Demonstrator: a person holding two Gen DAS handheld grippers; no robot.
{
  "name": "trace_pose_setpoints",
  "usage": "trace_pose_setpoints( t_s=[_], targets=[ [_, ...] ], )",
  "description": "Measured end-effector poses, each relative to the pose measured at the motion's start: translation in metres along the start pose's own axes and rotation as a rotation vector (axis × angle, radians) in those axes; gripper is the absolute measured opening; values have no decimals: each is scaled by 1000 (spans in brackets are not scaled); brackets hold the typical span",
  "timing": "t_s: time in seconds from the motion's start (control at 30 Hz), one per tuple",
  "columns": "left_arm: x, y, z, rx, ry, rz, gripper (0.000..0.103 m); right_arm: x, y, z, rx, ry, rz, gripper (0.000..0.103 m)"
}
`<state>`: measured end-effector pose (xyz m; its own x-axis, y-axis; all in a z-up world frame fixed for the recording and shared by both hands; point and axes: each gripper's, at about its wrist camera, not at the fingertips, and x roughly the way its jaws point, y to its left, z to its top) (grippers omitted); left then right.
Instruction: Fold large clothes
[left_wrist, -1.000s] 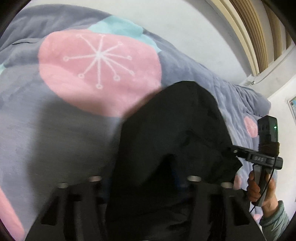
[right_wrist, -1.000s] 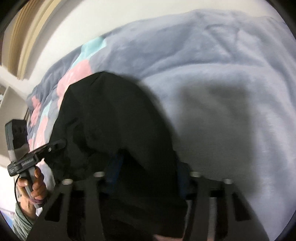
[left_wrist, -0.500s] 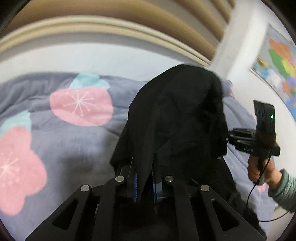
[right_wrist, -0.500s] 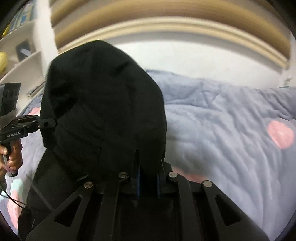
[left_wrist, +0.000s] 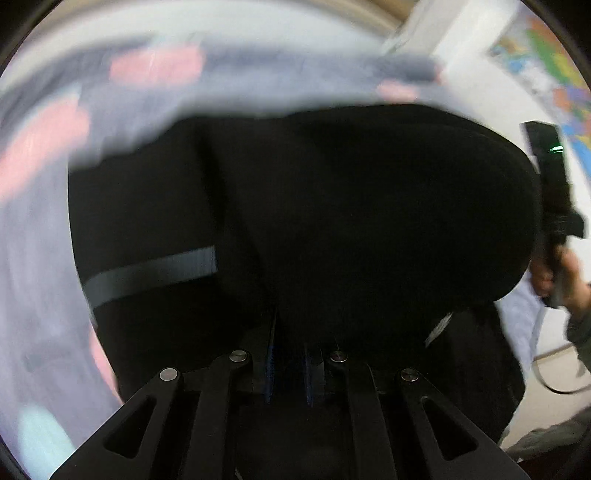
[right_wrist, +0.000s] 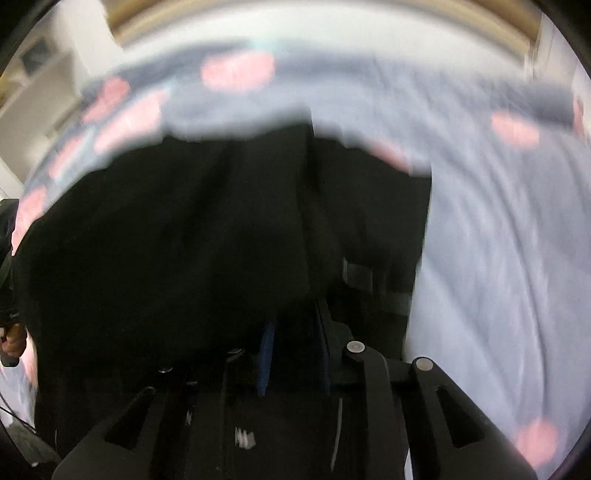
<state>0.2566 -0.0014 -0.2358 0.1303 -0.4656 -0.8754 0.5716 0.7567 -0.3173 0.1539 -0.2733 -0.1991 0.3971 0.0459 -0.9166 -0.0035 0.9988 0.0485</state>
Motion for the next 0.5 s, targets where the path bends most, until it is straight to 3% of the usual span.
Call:
trace_pose_setpoints(
  t_s=[0.1,0.2,0.27,0.33,0.43,0.5],
  targets=[
    [2,6,-25,-64,55,-4,12,-3,-8,-27,40,78,11,23],
    [-30,5,-27,-69,5,5,12,-29,-15,-35,90,61,34,29],
    [-57,2,-18,-55,-46,32,12,-51,-18,-27,119,14,56,38],
    [-85,-5,-4,-40,-110,44,12,-73,-14,-15,127,-49,79,40],
    [-112,-12,31,-23,-192,18,16,-95,0,13,115,-125,107,52],
    [-122,-20,52,-6,-231,-7,19,-105,12,33,98,-178,131,52]
  ],
)
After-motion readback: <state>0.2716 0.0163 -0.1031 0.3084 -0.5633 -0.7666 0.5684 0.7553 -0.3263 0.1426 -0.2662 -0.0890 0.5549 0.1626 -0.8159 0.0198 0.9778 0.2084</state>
